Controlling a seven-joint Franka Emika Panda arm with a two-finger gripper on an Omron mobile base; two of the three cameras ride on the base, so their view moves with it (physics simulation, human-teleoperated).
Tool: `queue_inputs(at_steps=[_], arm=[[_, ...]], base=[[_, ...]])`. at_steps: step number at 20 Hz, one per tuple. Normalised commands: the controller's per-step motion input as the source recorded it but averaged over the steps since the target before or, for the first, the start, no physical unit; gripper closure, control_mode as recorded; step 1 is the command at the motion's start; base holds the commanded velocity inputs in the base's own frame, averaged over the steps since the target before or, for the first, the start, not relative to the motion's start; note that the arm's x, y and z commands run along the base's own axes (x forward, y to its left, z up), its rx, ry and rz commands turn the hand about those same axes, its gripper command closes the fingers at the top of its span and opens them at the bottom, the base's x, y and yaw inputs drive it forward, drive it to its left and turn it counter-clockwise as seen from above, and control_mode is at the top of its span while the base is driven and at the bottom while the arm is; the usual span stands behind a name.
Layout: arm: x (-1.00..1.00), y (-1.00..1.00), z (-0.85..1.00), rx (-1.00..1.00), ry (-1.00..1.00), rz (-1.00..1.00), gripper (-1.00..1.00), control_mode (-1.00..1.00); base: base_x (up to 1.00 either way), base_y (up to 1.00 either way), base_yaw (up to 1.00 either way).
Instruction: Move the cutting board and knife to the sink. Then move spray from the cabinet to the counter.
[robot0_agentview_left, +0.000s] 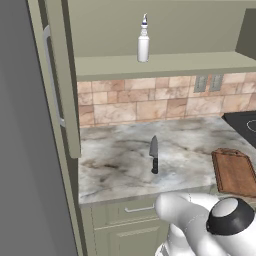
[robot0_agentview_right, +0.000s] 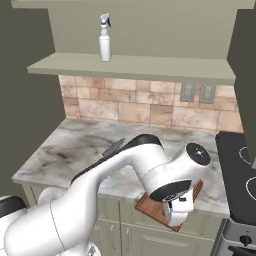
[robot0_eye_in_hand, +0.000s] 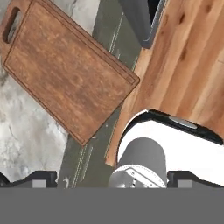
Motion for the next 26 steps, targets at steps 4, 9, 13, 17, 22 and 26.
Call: queue_inputs(at_steps=[4,9,13,17,22,26], arm=[[-0.48,0.00,-0.14,0.29,-0.09,-0.26,-1.00,-1.00],[-0.41,0.01,-0.16,0.23,-0.11,-0.30,-1.00,-1.00],[-0.23,0.13,-0.26,0.21,-0.11,-0.34,-1.00,-1.00],[-0.04,0.19,-0.29,0.21,-0.12,-0.31,-1.00,-1.00],[-0.03,0.11,-0.24,0.11,-0.14,-0.25,-1.00,-1.00],[0.01,0.05,-0.21,0.01,-0.18,-0.16,-1.00,-1.00]], base=[[0.00,0.00,0.00],[0.00,0.00,0.00],[0.00,0.00,0.00],[0.00,0.00,0.00],[0.00,0.00,0.00],[0.00,0.00,0.00]])
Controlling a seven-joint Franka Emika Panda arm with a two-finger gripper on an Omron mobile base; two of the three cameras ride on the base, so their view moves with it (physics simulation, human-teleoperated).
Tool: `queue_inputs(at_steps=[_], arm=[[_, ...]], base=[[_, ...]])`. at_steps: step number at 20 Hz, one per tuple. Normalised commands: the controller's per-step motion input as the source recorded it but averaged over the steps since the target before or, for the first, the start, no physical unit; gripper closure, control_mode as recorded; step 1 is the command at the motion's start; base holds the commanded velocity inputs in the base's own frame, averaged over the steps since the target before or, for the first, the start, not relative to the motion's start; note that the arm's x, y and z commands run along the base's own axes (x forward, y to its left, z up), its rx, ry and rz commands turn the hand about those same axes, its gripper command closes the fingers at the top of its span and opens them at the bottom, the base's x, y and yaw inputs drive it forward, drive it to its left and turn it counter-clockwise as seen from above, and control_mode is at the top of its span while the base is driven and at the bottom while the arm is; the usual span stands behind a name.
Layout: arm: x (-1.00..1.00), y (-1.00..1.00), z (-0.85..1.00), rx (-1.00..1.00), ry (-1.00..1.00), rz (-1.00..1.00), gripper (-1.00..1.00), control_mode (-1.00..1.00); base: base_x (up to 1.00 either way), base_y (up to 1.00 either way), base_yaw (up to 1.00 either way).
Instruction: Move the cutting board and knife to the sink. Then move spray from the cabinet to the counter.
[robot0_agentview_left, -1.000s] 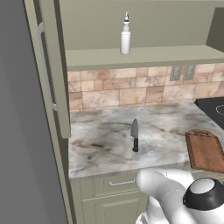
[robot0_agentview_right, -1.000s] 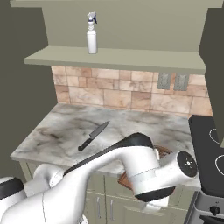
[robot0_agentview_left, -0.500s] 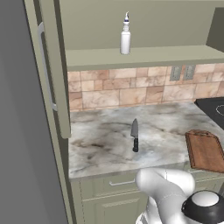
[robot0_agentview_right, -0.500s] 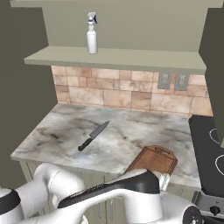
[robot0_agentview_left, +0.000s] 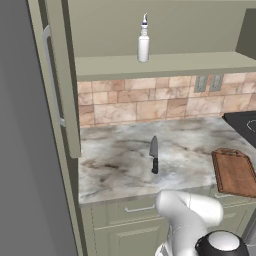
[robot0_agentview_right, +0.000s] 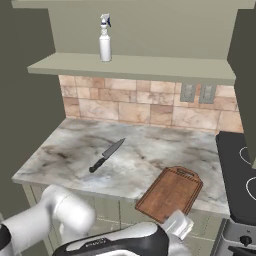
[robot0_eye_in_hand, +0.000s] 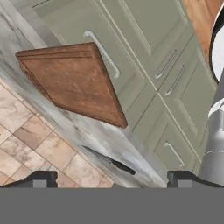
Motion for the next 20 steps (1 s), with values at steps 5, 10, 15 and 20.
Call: queue_inputs(at_steps=[5,10,15,20], arm=[[-0.01,0.00,-0.10,-0.02,-0.23,-0.16,-1.00,-1.00],[0.00,0.00,-0.13,-0.10,-0.26,-0.17,-1.00,-1.00],[0.01,0.00,-0.21,-0.19,-0.30,-0.16,-1.00,-1.00],[0.05,0.00,-0.27,-0.28,-0.29,-0.13,-1.00,-1.00]], base=[[0.00,0.00,0.00],[0.00,0.00,0.00],[0.00,0.00,0.00],[0.00,0.00,0.00]])
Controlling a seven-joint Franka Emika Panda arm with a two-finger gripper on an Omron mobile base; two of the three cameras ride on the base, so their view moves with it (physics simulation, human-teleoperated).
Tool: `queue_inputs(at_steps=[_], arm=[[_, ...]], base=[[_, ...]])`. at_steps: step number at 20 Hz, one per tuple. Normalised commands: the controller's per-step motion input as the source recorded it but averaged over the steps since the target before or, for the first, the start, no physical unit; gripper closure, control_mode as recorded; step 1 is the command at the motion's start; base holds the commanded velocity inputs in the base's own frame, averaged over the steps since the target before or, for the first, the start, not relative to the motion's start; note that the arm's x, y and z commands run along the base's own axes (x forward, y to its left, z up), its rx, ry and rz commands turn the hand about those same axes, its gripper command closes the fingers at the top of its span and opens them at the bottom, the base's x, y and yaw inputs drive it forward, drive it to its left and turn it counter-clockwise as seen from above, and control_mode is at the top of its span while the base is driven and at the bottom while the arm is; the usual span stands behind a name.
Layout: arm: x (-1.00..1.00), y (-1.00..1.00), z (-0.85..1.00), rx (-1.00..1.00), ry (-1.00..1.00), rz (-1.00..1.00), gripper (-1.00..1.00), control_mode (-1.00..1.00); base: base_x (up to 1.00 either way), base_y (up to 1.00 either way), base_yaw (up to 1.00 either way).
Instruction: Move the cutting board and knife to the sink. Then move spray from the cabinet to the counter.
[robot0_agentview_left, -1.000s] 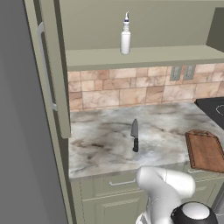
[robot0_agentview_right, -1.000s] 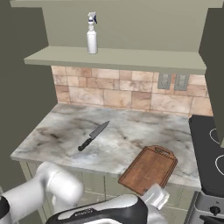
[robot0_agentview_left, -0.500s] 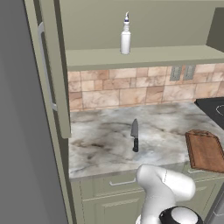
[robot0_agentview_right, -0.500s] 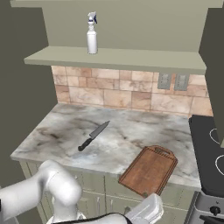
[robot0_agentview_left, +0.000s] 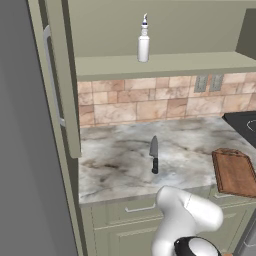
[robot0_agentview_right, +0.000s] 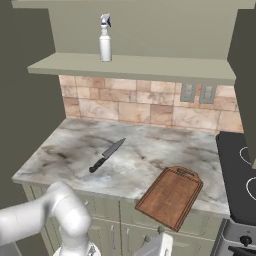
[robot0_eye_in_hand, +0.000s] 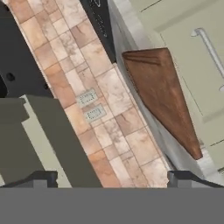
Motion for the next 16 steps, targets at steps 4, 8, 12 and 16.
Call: queue_inputs(at_steps=[4,8,12,16], arm=[[0.11,0.00,-0.25,-0.35,-0.23,-0.11,-1.00,-1.00],[0.12,-0.03,-0.20,-0.34,-0.10,-0.11,-1.00,-1.00],[0.07,-0.14,-0.16,-0.32,-0.01,-0.08,-1.00,-1.00],[0.01,-0.25,-0.15,-0.26,0.03,-0.05,-1.00,-1.00]], base=[[0.00,0.00,0.00],[0.00,0.00,0.00],[0.00,0.00,0.00],[0.00,0.00,0.00]])
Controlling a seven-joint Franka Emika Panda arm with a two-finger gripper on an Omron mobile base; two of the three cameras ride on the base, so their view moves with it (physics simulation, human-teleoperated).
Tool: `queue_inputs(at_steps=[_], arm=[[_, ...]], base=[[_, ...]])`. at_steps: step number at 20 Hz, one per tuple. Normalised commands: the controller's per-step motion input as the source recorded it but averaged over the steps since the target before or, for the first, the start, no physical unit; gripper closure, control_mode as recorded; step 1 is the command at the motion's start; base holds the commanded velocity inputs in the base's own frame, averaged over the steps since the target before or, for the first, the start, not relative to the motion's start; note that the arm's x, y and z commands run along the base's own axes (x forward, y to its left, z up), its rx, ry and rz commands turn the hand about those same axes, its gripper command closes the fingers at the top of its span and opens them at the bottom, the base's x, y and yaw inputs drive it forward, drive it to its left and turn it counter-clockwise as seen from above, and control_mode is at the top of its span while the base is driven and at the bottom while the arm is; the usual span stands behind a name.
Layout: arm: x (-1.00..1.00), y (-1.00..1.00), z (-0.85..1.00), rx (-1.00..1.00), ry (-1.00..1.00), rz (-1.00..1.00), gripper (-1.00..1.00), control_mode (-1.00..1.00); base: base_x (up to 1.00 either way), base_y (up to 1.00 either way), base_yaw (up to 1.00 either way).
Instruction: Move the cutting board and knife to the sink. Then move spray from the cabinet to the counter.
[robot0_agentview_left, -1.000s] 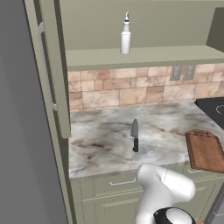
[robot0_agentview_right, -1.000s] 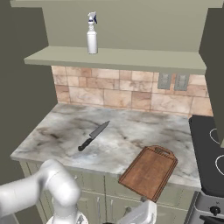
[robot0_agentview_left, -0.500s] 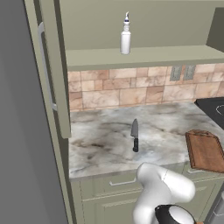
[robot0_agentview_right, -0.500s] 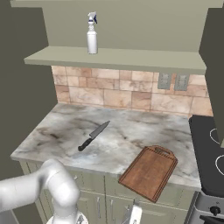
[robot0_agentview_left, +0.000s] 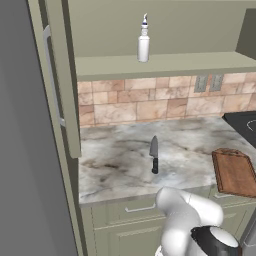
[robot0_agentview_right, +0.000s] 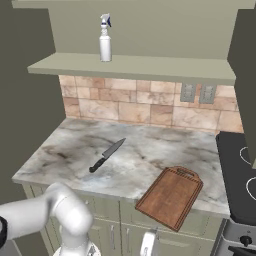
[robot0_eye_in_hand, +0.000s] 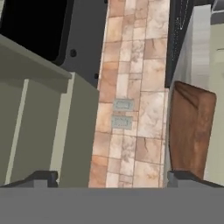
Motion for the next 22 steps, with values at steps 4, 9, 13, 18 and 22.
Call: queue_inputs(at_steps=[4,9,13,18,22], arm=[[0.00,-0.31,-0.17,-0.22,0.07,-0.01,-1.00,-1.00],[0.00,-0.29,-0.13,-0.14,0.13,0.00,-1.00,-1.00],[0.00,-0.17,-0.08,-0.05,0.18,0.05,-1.00,-1.00],[0.00,-0.01,-0.07,0.00,0.20,0.15,-1.00,-1.00],[-0.03,0.00,-0.05,0.03,0.21,0.18,-1.00,-1.00]], base=[[0.00,0.00,0.00],[0.00,0.00,0.00],[0.00,0.00,0.00],[0.00,0.00,0.00],[0.00,0.00,0.00]])
